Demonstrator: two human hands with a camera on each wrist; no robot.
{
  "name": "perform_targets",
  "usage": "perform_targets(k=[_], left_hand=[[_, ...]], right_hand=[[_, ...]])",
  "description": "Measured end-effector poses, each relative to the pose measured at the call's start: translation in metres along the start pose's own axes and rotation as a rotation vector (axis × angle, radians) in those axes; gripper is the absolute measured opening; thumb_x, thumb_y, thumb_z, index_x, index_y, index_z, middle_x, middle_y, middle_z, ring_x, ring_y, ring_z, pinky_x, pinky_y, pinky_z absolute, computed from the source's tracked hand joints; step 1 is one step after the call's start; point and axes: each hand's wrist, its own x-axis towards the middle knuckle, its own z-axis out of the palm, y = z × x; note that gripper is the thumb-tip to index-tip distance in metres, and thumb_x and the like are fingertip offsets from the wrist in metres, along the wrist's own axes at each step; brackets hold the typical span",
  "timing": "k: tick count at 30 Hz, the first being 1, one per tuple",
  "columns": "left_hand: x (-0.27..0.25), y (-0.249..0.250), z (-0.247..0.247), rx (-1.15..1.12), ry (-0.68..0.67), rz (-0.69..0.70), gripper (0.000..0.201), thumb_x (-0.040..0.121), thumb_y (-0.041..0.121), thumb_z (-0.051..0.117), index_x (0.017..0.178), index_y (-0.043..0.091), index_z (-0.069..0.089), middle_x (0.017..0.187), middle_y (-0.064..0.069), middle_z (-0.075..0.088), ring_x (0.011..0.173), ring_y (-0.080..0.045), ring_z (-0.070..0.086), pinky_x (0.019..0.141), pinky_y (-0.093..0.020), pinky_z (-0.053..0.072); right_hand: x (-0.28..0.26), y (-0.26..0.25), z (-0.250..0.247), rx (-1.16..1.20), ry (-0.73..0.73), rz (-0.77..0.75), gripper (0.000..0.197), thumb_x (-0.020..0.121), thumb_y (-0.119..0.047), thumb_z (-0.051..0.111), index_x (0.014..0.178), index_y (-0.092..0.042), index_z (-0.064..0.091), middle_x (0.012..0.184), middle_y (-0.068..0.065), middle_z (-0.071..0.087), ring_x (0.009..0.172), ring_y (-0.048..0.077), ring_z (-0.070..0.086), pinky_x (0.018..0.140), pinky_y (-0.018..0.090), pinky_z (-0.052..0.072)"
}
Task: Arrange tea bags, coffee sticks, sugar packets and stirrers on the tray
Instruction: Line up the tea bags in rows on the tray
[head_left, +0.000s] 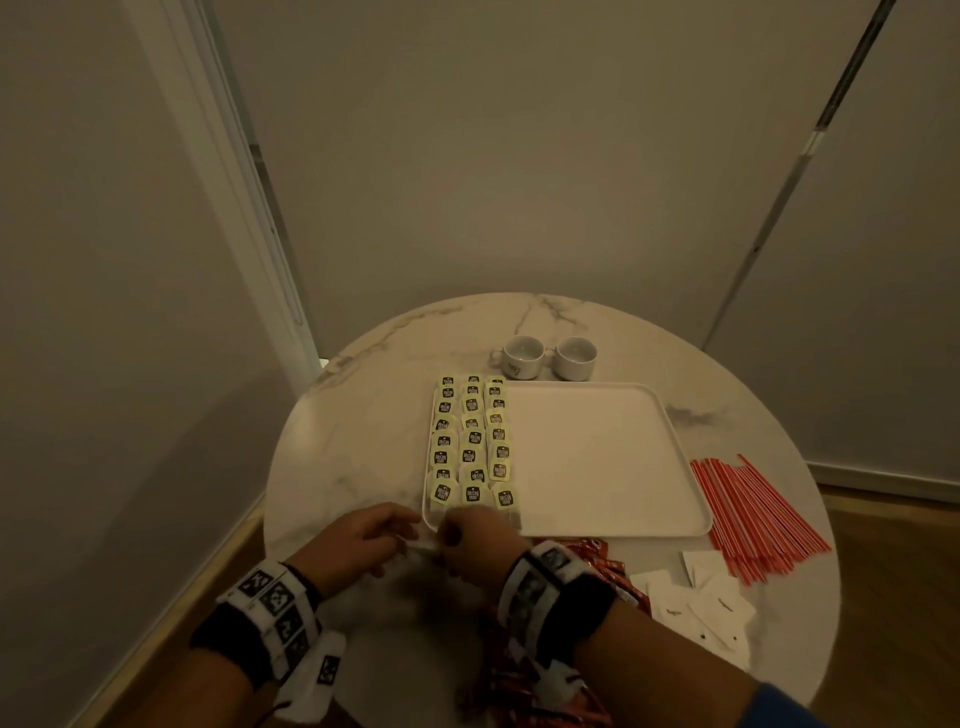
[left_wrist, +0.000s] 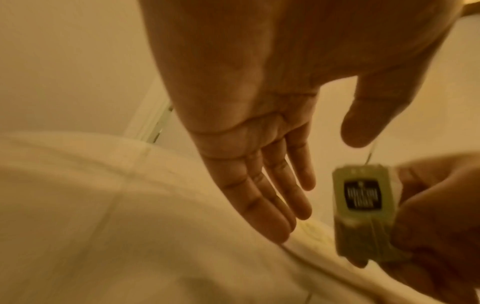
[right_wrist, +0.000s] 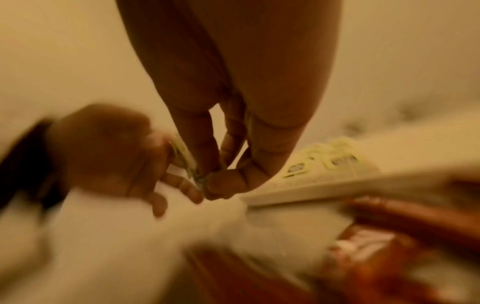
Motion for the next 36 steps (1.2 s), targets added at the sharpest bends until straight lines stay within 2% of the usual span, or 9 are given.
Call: perform_targets(k=[4,8,12,16,20,24,29,33,36], left_hand=[[0.002,0.019,0.003,-0.238,0.061,0.1,0.055,0.063,0.045,0.068,0.111,0.021,0.065,0.103,0.0,0.072,0.091,-0.012,0.067,0.067,-0.028,0.054],[0.016,0.033,0.014,-0.174,0.252,0.179,0.009,0.086,0.013,0.068,0.094,0.012,0.072,0.083,-0.01,0.071,0.065,-0.006,0.06,0.054,-0.019,0.046],[0.026,0.04,0.019,-0.143,0.373,0.184,0.007,0.086,0.007,0.066,0.085,0.01,0.072,0.068,-0.007,0.066,0.051,-0.002,0.052,0.049,-0.016,0.043],[0.031,0.043,0.024,-0.159,0.436,0.191,0.005,0.084,0.003,0.068,0.082,0.004,0.072,0.062,0.002,0.066,0.05,0.003,0.053,0.051,-0.01,0.042],[0.034,0.044,0.026,-0.201,0.449,0.165,0.003,0.082,0.004,0.069,0.083,0.003,0.072,0.062,0.001,0.065,0.047,0.002,0.051,0.049,-0.011,0.041],[0.036,0.039,0.027,-0.24,0.45,0.137,0.005,0.082,0.007,0.07,0.085,0.004,0.073,0.067,-0.01,0.065,0.048,-0.002,0.051,0.048,-0.014,0.042],[0.042,0.031,0.03,-0.183,0.422,0.109,0.004,0.083,0.009,0.07,0.083,0.012,0.073,0.066,-0.003,0.068,0.052,-0.004,0.057,0.049,-0.017,0.045],[0.052,0.015,0.026,-0.048,0.438,0.071,0.008,0.081,0.013,0.073,0.084,0.019,0.069,0.078,0.0,0.071,0.07,-0.008,0.066,0.066,-0.019,0.05],[0.058,0.005,0.027,0.134,0.461,0.01,0.011,0.079,0.016,0.075,0.082,0.019,0.065,0.078,-0.003,0.067,0.074,-0.015,0.062,0.068,-0.021,0.048]], right_hand=[[0.0,0.007,-0.023,0.688,-0.076,0.09,0.018,0.078,0.005,0.06,0.078,-0.012,0.065,0.074,0.01,0.065,0.066,0.016,0.062,0.058,0.024,0.05],[0.0,0.011,-0.028,0.821,-0.101,0.09,0.019,0.08,0.006,0.056,0.077,-0.01,0.065,0.07,0.011,0.065,0.067,0.02,0.062,0.058,0.026,0.047],[0.0,0.013,-0.028,0.972,-0.051,0.048,0.016,0.082,0.003,0.052,0.084,-0.009,0.062,0.072,0.009,0.065,0.065,0.019,0.062,0.059,0.028,0.045],[0.003,0.021,-0.024,0.829,0.097,-0.029,0.022,0.06,-0.025,0.076,0.076,-0.015,0.065,0.069,0.003,0.066,0.069,0.019,0.063,0.061,0.027,0.049],[0.005,0.028,-0.02,0.753,0.174,-0.04,0.009,0.079,-0.004,0.069,0.085,-0.01,0.065,0.069,0.002,0.065,0.067,0.017,0.062,0.058,0.027,0.049],[0.002,0.028,-0.02,0.778,0.179,-0.071,0.02,0.075,-0.016,0.077,0.091,-0.01,0.065,0.073,-0.001,0.067,0.067,0.011,0.063,0.054,0.023,0.049],[0.008,0.035,-0.014,0.628,0.3,-0.018,0.022,0.074,-0.02,0.08,0.088,-0.013,0.065,0.077,0.002,0.069,0.068,0.014,0.064,0.06,0.023,0.052],[0.015,0.044,-0.014,0.622,0.468,0.098,0.022,0.074,-0.018,0.075,0.09,-0.021,0.059,0.084,0.003,0.066,0.076,0.018,0.064,0.066,0.033,0.055],[0.016,0.048,-0.019,0.616,0.515,0.154,0.022,0.077,-0.012,0.069,0.093,-0.019,0.055,0.081,0.003,0.064,0.072,0.016,0.061,0.068,0.036,0.055]])
